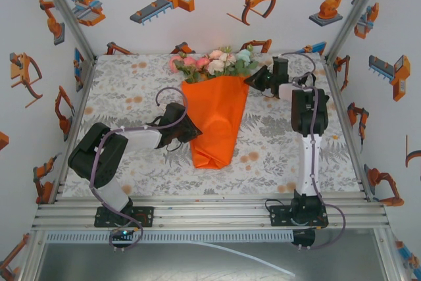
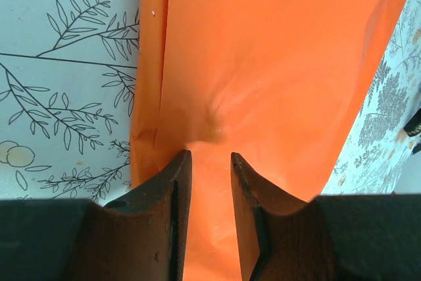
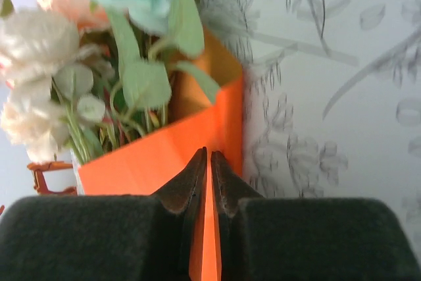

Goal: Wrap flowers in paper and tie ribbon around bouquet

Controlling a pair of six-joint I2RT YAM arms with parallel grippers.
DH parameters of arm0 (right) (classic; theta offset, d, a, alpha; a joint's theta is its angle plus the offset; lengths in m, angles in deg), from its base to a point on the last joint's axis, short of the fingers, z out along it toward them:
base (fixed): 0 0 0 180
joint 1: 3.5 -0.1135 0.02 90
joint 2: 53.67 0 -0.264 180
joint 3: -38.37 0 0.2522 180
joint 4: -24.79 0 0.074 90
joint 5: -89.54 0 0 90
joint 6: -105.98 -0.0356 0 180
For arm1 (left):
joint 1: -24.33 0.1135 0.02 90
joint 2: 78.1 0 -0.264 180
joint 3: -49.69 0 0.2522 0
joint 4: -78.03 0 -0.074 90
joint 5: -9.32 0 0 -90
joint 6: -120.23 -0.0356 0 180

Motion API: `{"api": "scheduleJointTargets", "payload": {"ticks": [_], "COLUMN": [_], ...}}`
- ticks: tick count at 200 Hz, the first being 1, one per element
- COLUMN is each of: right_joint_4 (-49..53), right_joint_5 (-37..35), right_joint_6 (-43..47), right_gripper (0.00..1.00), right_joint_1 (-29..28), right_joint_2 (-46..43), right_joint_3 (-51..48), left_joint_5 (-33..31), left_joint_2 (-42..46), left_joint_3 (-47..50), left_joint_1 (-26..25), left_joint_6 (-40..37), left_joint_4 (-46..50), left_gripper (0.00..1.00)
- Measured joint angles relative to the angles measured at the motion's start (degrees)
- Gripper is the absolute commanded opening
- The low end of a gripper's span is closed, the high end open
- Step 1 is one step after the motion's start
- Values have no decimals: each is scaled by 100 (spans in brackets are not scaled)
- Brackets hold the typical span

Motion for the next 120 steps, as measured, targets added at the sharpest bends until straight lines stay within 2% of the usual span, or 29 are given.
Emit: {"api": "scheduleJointTargets", "payload": {"ticks": [20, 46, 120], "right_joint_4": [374, 662, 396], "right_joint_5": [-13, -37, -142], "right_joint_6": [-4, 74, 713], "right_gripper": [15, 17, 19], "right_joint_1": [13, 17, -192], "right_joint_2": [142, -328, -4389], "right_joint_3": [455, 232, -2754], "left_joint_5": [2, -22, -437], "left_joint_2": [9, 151, 1360], "left_joint_3": [0, -24, -496], "left_joint_1": [0, -2, -26], "left_joint_6": [-2, -111, -640], "left_joint_4": [7, 195, 1198], "left_gripper": [38, 42, 44]}}
